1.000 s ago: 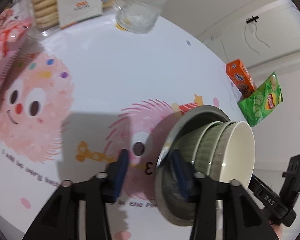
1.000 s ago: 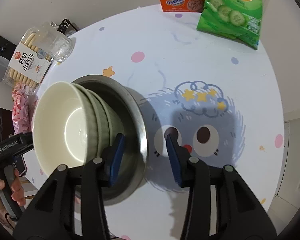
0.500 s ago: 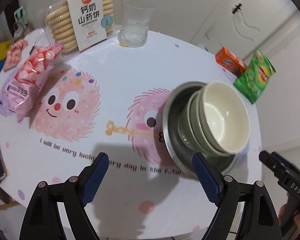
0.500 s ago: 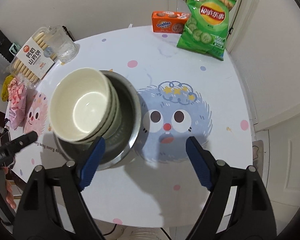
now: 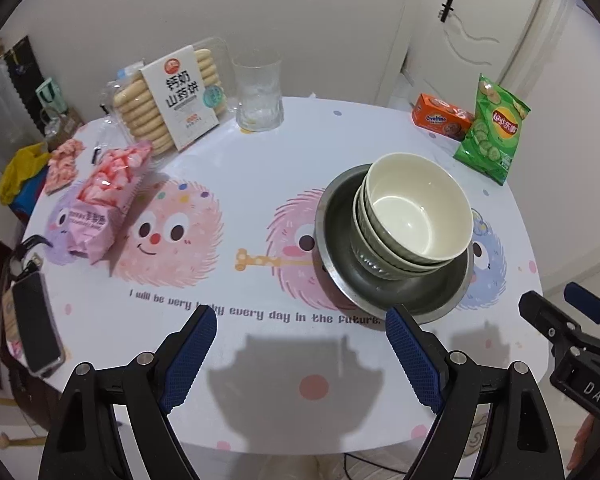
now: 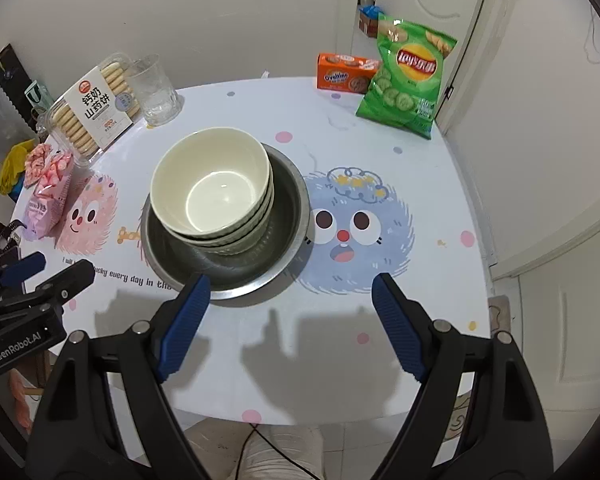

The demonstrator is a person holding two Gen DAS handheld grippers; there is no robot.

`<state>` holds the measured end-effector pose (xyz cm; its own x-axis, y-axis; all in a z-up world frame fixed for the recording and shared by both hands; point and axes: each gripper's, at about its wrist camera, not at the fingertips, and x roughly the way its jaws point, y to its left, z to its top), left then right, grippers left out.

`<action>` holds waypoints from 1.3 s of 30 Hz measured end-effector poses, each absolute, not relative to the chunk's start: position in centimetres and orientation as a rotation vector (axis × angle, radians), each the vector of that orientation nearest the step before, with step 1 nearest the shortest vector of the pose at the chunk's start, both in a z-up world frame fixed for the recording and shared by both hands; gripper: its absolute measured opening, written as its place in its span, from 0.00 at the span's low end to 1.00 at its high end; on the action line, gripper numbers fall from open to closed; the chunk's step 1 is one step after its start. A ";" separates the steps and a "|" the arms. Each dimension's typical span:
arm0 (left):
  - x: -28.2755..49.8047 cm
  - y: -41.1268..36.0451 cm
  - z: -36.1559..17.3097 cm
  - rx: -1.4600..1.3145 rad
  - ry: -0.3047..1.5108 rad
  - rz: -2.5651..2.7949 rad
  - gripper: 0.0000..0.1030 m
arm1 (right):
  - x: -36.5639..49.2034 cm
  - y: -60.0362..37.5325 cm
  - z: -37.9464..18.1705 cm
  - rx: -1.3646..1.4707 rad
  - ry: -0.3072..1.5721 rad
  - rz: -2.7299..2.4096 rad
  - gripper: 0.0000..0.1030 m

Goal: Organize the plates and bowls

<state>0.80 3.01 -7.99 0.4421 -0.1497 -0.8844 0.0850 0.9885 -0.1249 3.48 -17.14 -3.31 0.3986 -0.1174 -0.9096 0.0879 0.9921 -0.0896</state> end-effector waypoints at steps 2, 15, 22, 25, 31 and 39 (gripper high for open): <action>0.4 2.9 -7.6 -0.073 1.096 -0.135 0.86 | 3.2 -17.0 -3.0 -0.039 1.154 -0.141 0.81; -0.7 2.0 -6.6 -0.063 1.092 -0.112 1.00 | 2.4 -17.0 -1.8 -0.097 1.132 -0.117 0.99; -0.7 1.9 -6.6 -0.059 1.094 -0.120 1.00 | 2.6 -17.3 -1.8 -0.106 1.129 -0.133 0.99; -0.7 2.0 -6.6 -0.070 1.093 -0.127 1.00 | 2.6 -17.5 -1.9 -0.101 1.134 -0.136 0.99; -0.4 2.3 -6.5 -0.096 1.099 -0.133 1.00 | 2.6 -18.0 -2.1 -0.066 1.152 -0.136 0.99; -0.4 2.7 -6.8 -0.117 1.121 -0.135 1.00 | 2.5 -18.2 -1.8 -0.033 1.147 -0.120 0.99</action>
